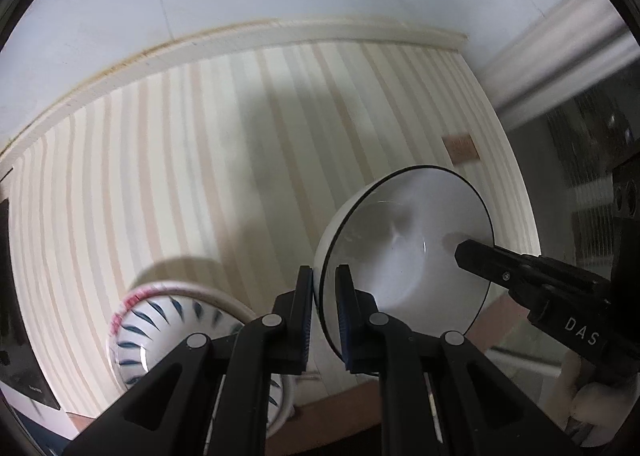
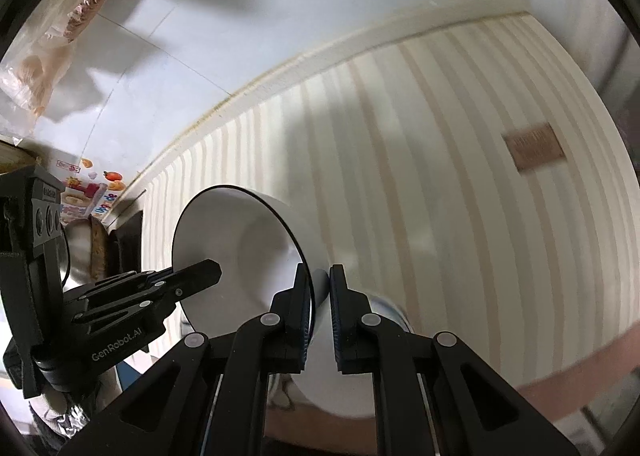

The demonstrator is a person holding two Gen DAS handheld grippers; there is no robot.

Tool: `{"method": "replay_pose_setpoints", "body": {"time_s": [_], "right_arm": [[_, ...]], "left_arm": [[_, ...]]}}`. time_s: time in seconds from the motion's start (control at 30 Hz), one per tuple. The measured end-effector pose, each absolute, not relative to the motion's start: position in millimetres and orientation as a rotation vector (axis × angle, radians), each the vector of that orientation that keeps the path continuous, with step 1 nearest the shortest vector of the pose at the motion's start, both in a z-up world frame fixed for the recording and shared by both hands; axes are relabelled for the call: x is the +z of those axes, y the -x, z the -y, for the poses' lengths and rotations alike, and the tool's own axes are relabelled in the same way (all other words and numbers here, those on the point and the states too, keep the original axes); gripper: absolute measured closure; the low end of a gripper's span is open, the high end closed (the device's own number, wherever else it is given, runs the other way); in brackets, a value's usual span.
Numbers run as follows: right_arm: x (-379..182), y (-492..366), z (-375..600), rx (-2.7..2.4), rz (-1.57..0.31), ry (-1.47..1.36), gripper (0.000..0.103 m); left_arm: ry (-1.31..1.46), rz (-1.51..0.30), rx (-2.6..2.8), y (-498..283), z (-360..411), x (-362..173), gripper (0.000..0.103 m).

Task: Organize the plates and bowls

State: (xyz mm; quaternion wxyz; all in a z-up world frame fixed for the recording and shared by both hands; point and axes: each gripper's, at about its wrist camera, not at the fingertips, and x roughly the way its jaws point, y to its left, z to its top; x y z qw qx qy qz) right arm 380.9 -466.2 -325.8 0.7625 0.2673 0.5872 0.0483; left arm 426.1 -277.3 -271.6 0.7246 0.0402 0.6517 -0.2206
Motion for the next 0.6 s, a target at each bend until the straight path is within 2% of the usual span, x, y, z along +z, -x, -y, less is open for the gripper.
{"method": "replay_pose_setpoints", "body": {"time_s": [0.3, 0.6], "right_arm": [[-358.0, -331.7, 480.0, 0.071, -1.351, -0.631, 0.092], [-377.5, -326.8, 483.5, 0.069, -1.411, -0.642, 0.092]], "left_arm": [[-0.14, -1.509, -0.507, -395.7, 294.9, -296.6, 0.093], [-0.202, -1.541, -0.492, -382.7, 304.3, -313.8, 0.093]]}}
